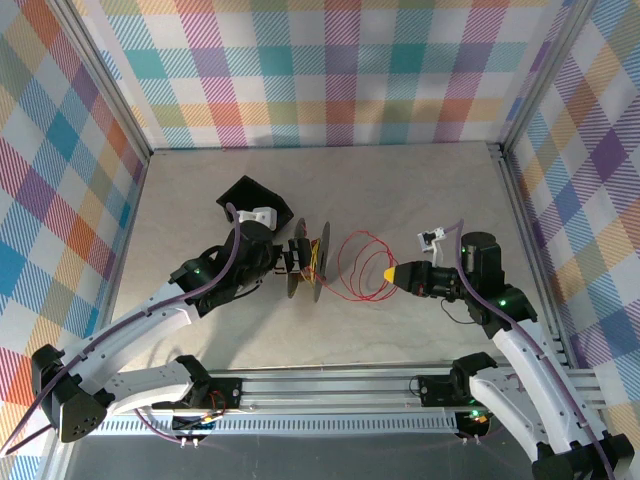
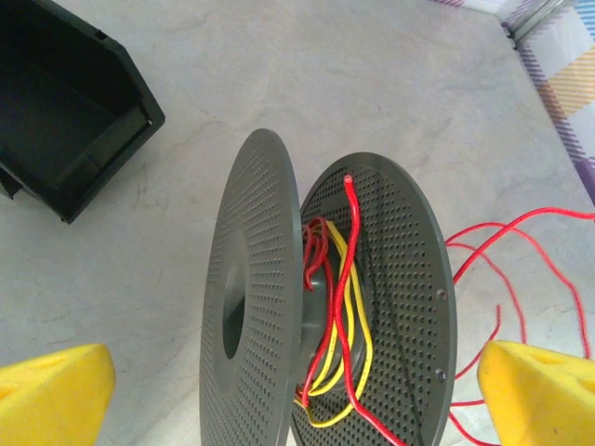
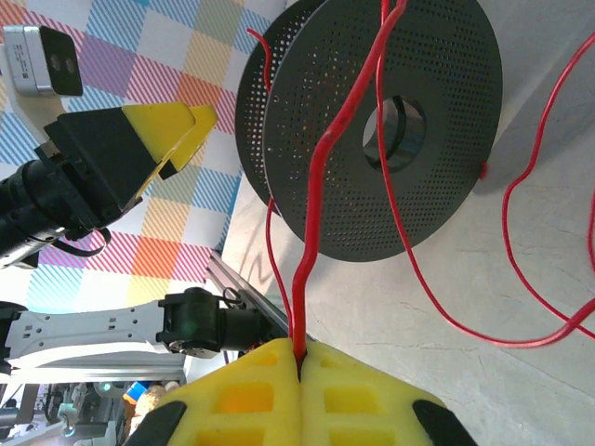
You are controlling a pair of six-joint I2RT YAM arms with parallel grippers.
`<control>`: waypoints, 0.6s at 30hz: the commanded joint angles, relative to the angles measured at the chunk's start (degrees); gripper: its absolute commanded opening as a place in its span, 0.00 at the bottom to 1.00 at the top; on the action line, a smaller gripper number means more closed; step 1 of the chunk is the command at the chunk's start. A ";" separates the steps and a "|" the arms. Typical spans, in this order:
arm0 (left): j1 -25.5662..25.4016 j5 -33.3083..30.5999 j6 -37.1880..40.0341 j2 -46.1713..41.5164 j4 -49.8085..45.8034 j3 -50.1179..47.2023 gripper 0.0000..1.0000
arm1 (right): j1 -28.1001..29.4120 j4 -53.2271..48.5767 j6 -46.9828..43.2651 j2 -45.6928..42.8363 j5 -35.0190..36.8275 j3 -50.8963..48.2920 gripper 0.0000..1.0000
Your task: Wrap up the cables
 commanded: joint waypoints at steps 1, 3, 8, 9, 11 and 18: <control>0.44 -1.11 -0.11 0.98 -0.32 1.40 1.00 | 1.00 3.67 0.54 0.87 0.58 -1.03 0.00; 0.42 -1.74 0.01 0.66 0.43 0.54 1.00 | 1.62 4.31 0.51 1.52 0.93 -1.27 0.00; 0.62 -3.70 0.16 2.30 -3.88 3.24 1.00 | 2.14 4.75 0.33 2.56 1.50 -1.37 0.00; 0.62 -3.99 0.48 3.09 -5.20 4.31 0.98 | 2.18 4.87 0.29 2.68 1.48 -1.30 0.00; 0.61 -3.28 1.96 3.54 -4.65 4.36 0.94 | 2.30 5.01 0.24 2.79 1.59 -1.43 0.00; 0.69 -4.35 3.41 6.82 -5.02 6.78 0.79 | 2.39 5.48 0.25 2.78 1.48 -1.83 0.00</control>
